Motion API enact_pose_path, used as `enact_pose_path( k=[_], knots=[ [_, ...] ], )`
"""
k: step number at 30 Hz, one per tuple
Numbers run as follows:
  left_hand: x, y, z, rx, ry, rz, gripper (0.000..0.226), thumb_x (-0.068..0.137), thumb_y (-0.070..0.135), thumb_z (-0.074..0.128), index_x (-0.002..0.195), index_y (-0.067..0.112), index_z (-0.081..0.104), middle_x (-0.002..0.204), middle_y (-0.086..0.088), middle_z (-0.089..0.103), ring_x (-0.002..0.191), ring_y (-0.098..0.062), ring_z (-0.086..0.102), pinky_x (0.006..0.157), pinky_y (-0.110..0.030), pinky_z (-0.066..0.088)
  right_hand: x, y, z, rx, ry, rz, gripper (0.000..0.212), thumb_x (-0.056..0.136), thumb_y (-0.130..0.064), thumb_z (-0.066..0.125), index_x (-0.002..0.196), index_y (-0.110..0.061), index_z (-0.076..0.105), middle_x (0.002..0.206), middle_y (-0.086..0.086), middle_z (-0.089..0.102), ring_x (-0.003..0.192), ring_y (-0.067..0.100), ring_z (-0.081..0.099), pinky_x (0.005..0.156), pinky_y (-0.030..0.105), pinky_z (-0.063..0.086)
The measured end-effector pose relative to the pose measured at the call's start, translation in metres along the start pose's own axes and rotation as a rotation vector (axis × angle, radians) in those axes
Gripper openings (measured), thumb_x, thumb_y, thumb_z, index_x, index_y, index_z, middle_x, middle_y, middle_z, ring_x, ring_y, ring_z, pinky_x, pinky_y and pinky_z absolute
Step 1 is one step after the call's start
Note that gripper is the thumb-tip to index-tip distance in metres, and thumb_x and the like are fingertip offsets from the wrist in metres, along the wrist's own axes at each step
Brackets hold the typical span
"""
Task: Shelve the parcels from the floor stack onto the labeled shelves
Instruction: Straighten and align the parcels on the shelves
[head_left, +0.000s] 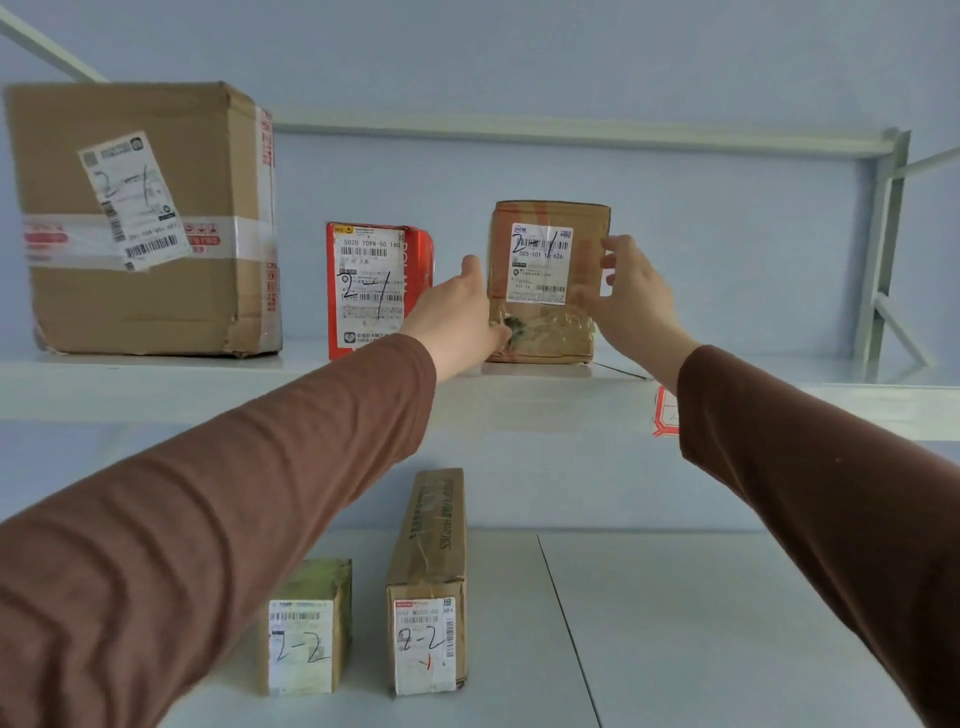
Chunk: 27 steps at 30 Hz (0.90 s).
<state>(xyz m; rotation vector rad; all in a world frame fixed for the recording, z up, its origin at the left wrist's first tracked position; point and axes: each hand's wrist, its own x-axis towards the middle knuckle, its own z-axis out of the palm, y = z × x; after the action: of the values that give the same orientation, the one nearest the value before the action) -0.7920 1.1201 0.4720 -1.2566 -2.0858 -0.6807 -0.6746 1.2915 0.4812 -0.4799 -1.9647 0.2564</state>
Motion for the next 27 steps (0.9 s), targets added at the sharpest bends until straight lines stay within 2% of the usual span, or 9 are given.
enact_pose_path(
  k=[2, 5, 11, 14, 15, 19, 22, 24, 27],
  knots=[
    [-0.017, -0.004, -0.011, -0.009, 0.04, 0.07, 0.066, 0.095, 0.037, 0.067, 0.141, 0.005, 0.032, 0.111, -0.013, 0.064, 0.097, -0.033, 0.065, 0.081, -0.043, 0.052, -0.009, -0.018, 0.002, 0.094, 0.06, -0.065, 0.045, 0.094, -0.03, 0.066, 0.134, -0.018, 0.05, 0.125, -0.002, 0.06, 0.11, 0.018, 0.059, 0.092, 0.037, 0.049],
    [-0.034, -0.024, -0.028, -0.015, 0.087, 0.115, 0.073, 0.095, 0.037, 0.067, 0.15, 0.01, 0.026, 0.13, -0.014, 0.06, 0.106, -0.031, 0.063, 0.09, -0.04, 0.049, -0.019, -0.049, 0.014, 0.158, 0.015, -0.126, 0.04, 0.095, -0.032, 0.066, 0.131, -0.019, 0.053, 0.121, -0.004, 0.06, 0.101, 0.013, 0.059, 0.086, 0.032, 0.048],
    [-0.04, -0.103, -0.052, -0.029, 0.163, 0.137, 0.088, 0.088, 0.034, 0.075, 0.156, 0.013, 0.022, 0.153, -0.012, 0.039, 0.14, -0.033, 0.037, 0.114, -0.042, 0.033, -0.024, -0.102, 0.057, 0.119, -0.184, -0.079, 0.068, 0.093, -0.042, 0.071, 0.148, -0.019, 0.039, 0.139, 0.0, 0.055, 0.111, 0.014, 0.057, 0.092, 0.033, 0.05],
    [-0.038, -0.141, -0.058, -0.024, 0.157, 0.108, 0.111, 0.082, 0.035, 0.082, 0.16, 0.01, 0.007, 0.165, -0.015, 0.016, 0.152, -0.033, 0.016, 0.124, -0.043, 0.016, -0.022, -0.122, 0.076, 0.091, -0.292, 0.006, 0.087, 0.088, -0.044, 0.075, 0.156, -0.02, 0.027, 0.149, 0.004, 0.048, 0.111, 0.015, 0.055, 0.073, 0.021, 0.048],
    [-0.037, -0.151, -0.059, -0.041, 0.129, 0.08, 0.119, 0.081, 0.037, 0.084, 0.161, 0.011, 0.001, 0.166, -0.016, 0.013, 0.153, -0.033, 0.016, 0.124, -0.045, 0.017, -0.021, -0.127, 0.082, 0.092, -0.329, 0.045, 0.092, 0.086, -0.043, 0.077, 0.158, -0.02, 0.024, 0.152, 0.005, 0.047, 0.113, 0.017, 0.055, 0.069, 0.02, 0.048],
    [-0.023, -0.175, -0.055, -0.244, -0.139, -0.128, 0.128, 0.079, 0.04, 0.086, 0.161, 0.019, -0.009, 0.163, -0.016, 0.03, 0.142, -0.034, 0.042, 0.109, -0.04, 0.039, -0.019, -0.14, 0.1, 0.069, -0.41, 0.187, 0.107, 0.08, -0.038, 0.084, 0.16, -0.017, 0.017, 0.151, 0.01, 0.047, 0.118, 0.028, 0.061, 0.098, 0.043, 0.056],
    [-0.007, -0.183, -0.046, -0.315, -0.3, -0.203, 0.121, 0.079, 0.037, 0.086, 0.162, 0.017, 0.0, 0.151, -0.014, 0.048, 0.129, -0.034, 0.054, 0.102, -0.037, 0.045, -0.015, -0.146, 0.107, 0.069, -0.472, 0.248, 0.089, 0.086, -0.027, 0.081, 0.155, -0.014, 0.026, 0.123, 0.004, 0.063, 0.09, 0.018, 0.067, 0.072, 0.027, 0.06],
    [0.002, -0.184, -0.041, -0.369, -0.352, -0.189, 0.108, 0.08, 0.031, 0.086, 0.159, 0.014, 0.015, 0.141, -0.01, 0.056, 0.118, -0.028, 0.059, 0.099, -0.036, 0.049, -0.012, -0.147, 0.111, 0.057, -0.498, 0.247, 0.07, 0.089, -0.02, 0.078, 0.145, -0.015, 0.038, 0.108, 0.0, 0.066, 0.08, 0.014, 0.067, 0.053, 0.017, 0.054],
    [0.013, -0.183, -0.036, -0.364, -0.368, -0.177, 0.096, 0.081, 0.022, 0.086, 0.153, 0.009, 0.024, 0.122, -0.005, 0.06, 0.107, -0.024, 0.06, 0.09, -0.031, 0.051, -0.004, -0.144, 0.121, 0.033, -0.503, 0.236, 0.056, 0.09, -0.015, 0.077, 0.134, -0.014, 0.043, 0.117, 0.005, 0.067, 0.084, 0.017, 0.068, 0.059, 0.021, 0.058]
  ],
)
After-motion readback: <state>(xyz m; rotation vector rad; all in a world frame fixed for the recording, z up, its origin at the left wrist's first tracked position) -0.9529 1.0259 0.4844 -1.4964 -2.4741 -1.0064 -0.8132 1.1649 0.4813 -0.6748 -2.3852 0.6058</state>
